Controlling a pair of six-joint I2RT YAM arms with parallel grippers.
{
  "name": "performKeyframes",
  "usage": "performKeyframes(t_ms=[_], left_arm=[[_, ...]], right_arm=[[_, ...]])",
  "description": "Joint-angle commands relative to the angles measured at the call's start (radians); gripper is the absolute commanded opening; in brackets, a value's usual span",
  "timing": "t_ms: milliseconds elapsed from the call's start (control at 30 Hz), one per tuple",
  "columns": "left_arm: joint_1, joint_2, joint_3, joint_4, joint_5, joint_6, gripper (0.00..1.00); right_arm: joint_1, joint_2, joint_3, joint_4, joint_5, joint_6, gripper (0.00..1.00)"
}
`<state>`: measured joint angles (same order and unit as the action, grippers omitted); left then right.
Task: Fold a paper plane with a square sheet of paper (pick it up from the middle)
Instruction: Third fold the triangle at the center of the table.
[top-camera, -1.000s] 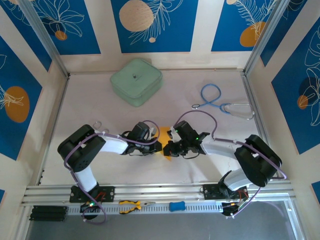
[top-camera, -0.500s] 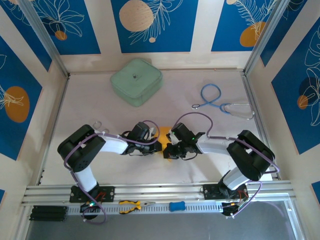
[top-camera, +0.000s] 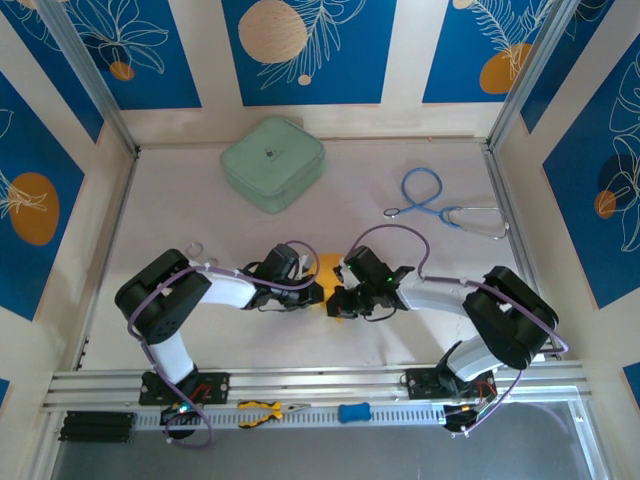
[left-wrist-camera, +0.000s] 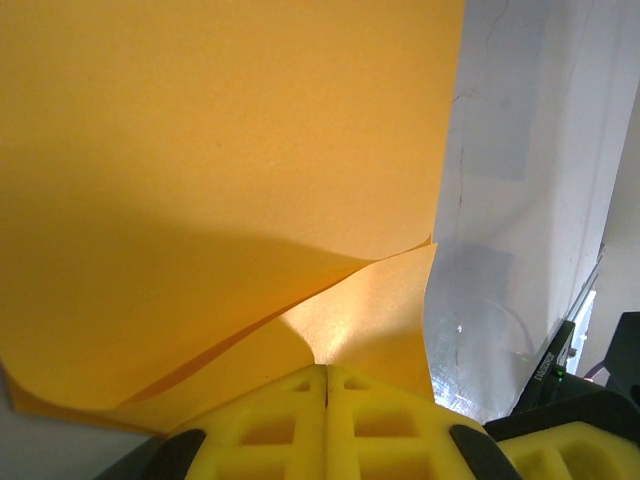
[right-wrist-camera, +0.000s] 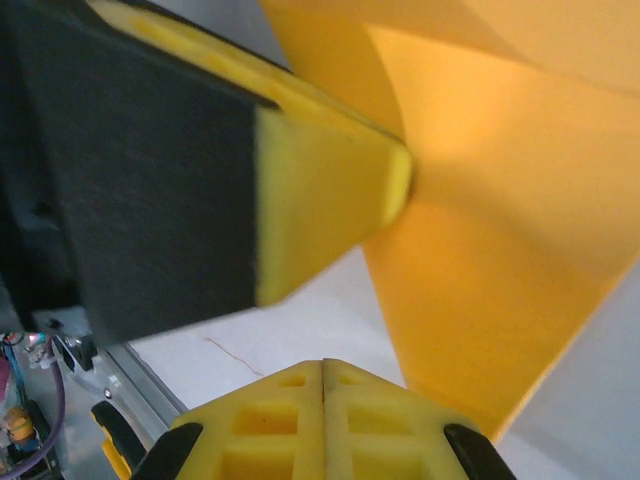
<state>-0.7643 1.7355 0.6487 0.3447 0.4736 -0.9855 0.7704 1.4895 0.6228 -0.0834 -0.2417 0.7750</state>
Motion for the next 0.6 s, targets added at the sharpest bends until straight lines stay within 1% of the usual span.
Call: performKeyframes(t_ms=[0, 100, 233, 567], left_arm=[[-0.004, -0.004, -0.011, -0.064, -0.032, 0.031, 0.00], [-0.004, -0.001, -0.011, -0.065, -0.032, 0.030, 0.00], [-0.004, -0.005, -0.012, -0.069, -0.035, 0.031, 0.00], [-0.003, 0.003, -0.009, -0.074, -0.040, 0.029, 0.00]], right_arm=[[-0.008, 0.063, 0.033, 0.009, -0.001, -0.005, 0.06], [-0.010, 0.117, 0.030, 0.040, -0.020, 0.001, 0.06], [-0.009, 0.123, -0.021, 0.065, -0.029, 0.016, 0.06], [-0.006, -0.005, -0.172, 0.112, -0.062, 0.072, 0.07]])
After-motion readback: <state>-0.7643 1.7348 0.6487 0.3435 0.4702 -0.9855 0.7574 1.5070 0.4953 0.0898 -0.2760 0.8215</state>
